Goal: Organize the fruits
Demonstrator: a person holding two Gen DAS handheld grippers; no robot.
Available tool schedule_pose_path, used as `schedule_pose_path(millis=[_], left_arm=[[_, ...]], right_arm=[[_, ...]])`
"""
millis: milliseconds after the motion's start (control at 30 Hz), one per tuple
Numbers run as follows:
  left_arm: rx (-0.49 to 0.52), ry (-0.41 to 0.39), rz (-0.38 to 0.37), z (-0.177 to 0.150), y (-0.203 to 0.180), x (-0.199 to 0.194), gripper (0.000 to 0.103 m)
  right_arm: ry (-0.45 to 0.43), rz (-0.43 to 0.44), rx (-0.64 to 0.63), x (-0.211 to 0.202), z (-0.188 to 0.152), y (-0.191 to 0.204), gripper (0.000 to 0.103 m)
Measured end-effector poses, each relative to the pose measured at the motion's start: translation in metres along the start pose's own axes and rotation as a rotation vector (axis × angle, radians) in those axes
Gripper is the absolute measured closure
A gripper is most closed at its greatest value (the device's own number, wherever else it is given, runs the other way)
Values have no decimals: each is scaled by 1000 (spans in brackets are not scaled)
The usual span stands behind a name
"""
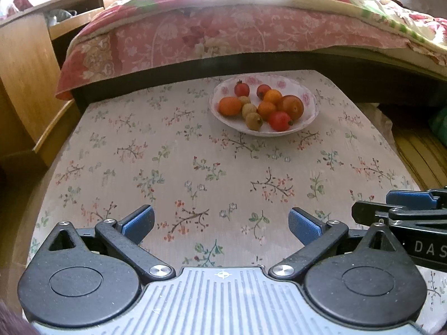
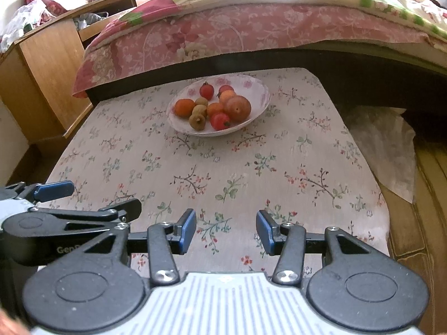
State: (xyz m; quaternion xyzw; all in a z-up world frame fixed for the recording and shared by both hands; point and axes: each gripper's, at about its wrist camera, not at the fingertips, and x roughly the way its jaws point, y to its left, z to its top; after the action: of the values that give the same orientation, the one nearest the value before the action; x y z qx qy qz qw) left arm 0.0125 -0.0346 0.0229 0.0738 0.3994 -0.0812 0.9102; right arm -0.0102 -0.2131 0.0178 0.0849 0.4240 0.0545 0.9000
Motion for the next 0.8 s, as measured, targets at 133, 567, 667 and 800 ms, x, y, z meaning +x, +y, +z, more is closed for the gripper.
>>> schedule_pose_path(millis=[133,567,667,800], left_arm=[[-7,-2,1,-3,2,-3,0],[-11,-4,-4,-7,2,-6,0],[-10,-5,-4,-8,2,-7,0],[-8,-5,-4,-8,2,-6,0]], right_arm=[[1,-1,0,-1,-3,2,55],[2,3,9,-3,-7,2,55],[3,2,8,-3,-8,2,55],[3,2,9,-4,-8,2,55]])
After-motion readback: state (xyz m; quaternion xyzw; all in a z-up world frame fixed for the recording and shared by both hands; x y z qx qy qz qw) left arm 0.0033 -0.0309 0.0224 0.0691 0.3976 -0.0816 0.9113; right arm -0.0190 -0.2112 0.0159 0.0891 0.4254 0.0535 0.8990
